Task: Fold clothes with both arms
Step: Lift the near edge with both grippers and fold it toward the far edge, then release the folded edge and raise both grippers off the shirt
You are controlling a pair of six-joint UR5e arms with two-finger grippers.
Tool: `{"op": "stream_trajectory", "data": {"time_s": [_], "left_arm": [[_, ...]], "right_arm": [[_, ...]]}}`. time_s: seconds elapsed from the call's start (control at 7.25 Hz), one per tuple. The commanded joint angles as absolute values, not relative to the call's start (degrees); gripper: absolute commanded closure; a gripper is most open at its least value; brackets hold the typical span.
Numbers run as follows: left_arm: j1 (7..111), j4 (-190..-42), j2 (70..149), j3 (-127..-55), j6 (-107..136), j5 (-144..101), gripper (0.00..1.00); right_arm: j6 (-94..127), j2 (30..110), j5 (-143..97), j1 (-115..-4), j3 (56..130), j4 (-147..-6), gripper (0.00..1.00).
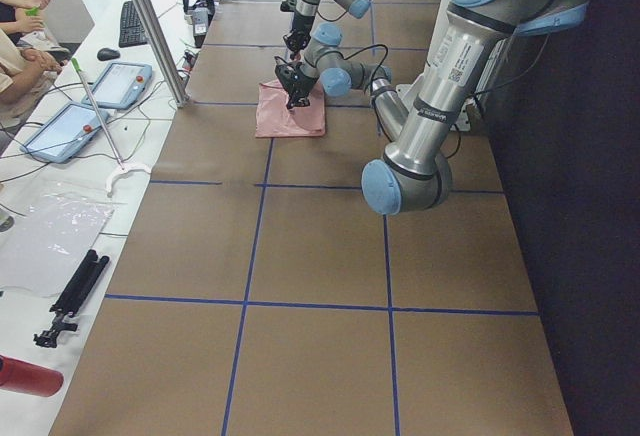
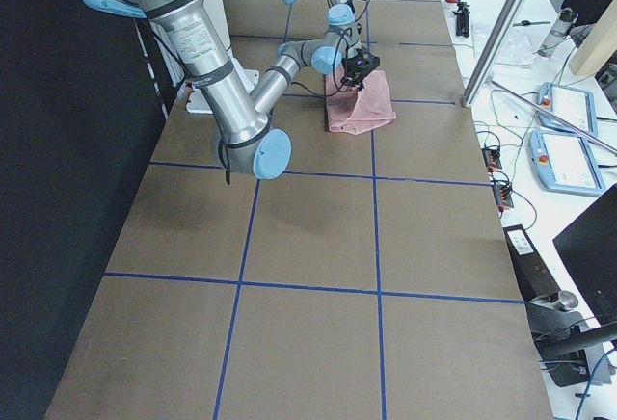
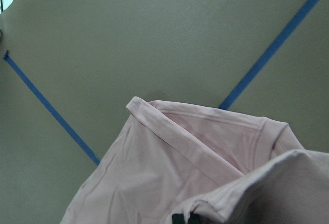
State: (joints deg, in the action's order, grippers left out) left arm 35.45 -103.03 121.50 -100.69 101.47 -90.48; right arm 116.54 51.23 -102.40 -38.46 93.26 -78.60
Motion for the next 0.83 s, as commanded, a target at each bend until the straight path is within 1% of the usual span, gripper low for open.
{"op": "stream_trajectory", "data": {"time_s": [0.0,0.28,0.41,0.55,0.69], "left_arm": [[36.2,-106.9,124.2,-94.0,100.9,-88.2,1.00],[36.2,-111.5,125.0,-90.0,100.9,-86.6,1.00],[36.2,-112.0,125.8,-88.2,100.9,-86.5,1.00],[36.6,-117.9,126.9,-82.3,98.8,-82.8,1.00],[37.6,-125.9,127.7,-74.4,94.1,-81.7,0.67]], "right_arm": [[115.2,47.5,-106.2,-41.3,83.3,-73.8,1.00],[113.4,44.8,-106.3,-41.5,77.8,-73.6,1.00],[111.6,44.7,-106.3,-41.7,75.5,-70.8,1.00],[107.4,44.0,-106.3,-42.5,69.0,-64.4,1.00],[98.8,40.6,-106.5,-44.4,59.0,-59.1,1.00]]}}
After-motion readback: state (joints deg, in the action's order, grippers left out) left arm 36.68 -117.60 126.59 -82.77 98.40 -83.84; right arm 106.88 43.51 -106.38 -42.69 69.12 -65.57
